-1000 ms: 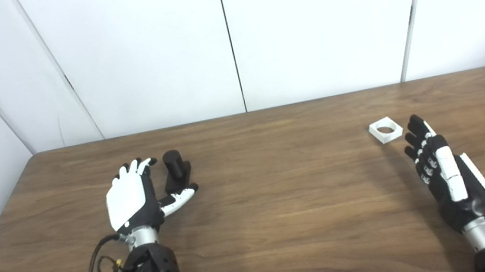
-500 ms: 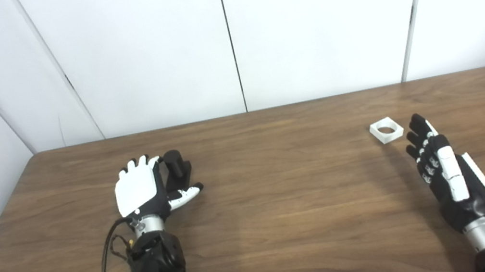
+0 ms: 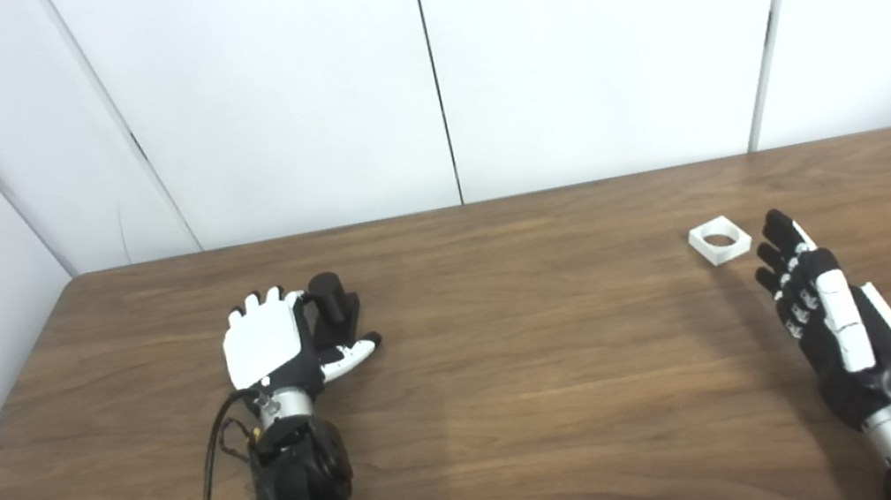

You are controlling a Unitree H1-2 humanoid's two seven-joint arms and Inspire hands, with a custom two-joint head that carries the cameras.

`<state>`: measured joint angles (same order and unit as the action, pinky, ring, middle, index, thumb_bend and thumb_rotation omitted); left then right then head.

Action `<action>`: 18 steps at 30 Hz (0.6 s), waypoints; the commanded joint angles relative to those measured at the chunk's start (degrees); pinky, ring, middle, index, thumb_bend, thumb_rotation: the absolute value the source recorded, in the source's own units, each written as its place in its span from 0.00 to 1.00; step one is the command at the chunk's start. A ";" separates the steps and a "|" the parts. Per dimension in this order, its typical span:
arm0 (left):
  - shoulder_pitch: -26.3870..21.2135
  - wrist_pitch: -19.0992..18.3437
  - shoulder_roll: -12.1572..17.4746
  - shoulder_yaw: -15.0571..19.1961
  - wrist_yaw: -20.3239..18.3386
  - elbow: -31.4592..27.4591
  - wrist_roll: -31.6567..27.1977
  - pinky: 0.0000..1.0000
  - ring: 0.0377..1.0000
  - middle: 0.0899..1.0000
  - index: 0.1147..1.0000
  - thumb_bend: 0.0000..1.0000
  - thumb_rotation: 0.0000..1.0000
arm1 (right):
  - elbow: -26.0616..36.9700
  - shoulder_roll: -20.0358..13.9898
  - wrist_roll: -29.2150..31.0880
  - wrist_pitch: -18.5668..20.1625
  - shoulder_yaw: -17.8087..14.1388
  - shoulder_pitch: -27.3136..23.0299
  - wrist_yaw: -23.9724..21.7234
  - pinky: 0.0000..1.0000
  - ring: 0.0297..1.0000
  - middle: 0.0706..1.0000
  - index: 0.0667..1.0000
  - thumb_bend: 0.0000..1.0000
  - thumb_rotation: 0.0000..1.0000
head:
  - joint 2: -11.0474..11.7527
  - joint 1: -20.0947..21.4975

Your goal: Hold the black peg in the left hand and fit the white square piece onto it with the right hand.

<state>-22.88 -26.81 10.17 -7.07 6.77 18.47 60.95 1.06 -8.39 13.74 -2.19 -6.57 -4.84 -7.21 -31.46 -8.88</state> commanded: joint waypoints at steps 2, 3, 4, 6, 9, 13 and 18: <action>-3.06 -0.07 0.80 0.41 2.00 1.12 -0.31 1.00 1.00 0.96 0.79 0.86 0.54 | -1.11 -0.90 0.78 -1.43 -0.54 1.11 -1.21 1.00 1.00 1.00 0.97 0.60 0.91 | -0.05 -0.03; -3.17 -0.07 0.78 0.42 2.22 1.49 -0.52 1.00 1.00 0.96 0.79 0.86 0.54 | -1.05 -0.98 0.85 -1.40 -0.53 1.14 -1.23 1.00 1.00 1.00 0.97 0.60 0.91 | -0.08 -0.04; -3.28 -0.07 0.81 0.35 2.46 1.88 -0.68 1.00 1.00 0.96 0.78 0.86 0.54 | -1.01 -1.05 0.99 -1.42 -0.51 1.16 -1.30 1.00 1.00 1.00 0.97 0.60 0.91 | -0.08 -0.04; -3.39 -0.06 0.82 0.15 2.93 2.33 -0.99 1.00 1.00 0.95 0.77 0.86 0.54 | -0.86 -1.16 1.10 -1.38 -0.48 1.20 -1.32 1.00 1.00 1.00 0.97 0.60 0.91 | -0.15 -0.07; -3.44 -0.05 0.83 -0.19 3.65 2.56 -1.70 1.00 1.00 0.95 0.76 0.86 0.53 | -0.54 -1.22 1.30 -1.19 -0.49 1.25 -1.33 1.00 1.00 1.00 0.97 0.59 0.91 | -0.15 -0.07; -3.60 -0.06 0.75 -0.60 4.02 2.82 -1.99 1.00 1.00 0.95 0.70 0.84 0.52 | -0.51 -1.66 2.03 -1.06 -0.58 1.27 -1.85 1.00 1.00 1.00 0.97 0.60 0.90 | -0.33 -0.41; -3.59 -0.03 0.67 -0.88 5.32 3.15 -2.86 1.00 1.00 0.95 0.64 0.82 0.47 | -0.44 -2.10 2.40 -1.33 -0.58 1.30 -2.42 1.00 1.00 1.00 0.97 0.60 0.89 | -0.50 -0.67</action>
<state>-24.23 -26.51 10.12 -7.83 11.03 21.19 57.90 1.07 -10.34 15.62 -2.17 -6.81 -4.30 -8.86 -31.90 -9.49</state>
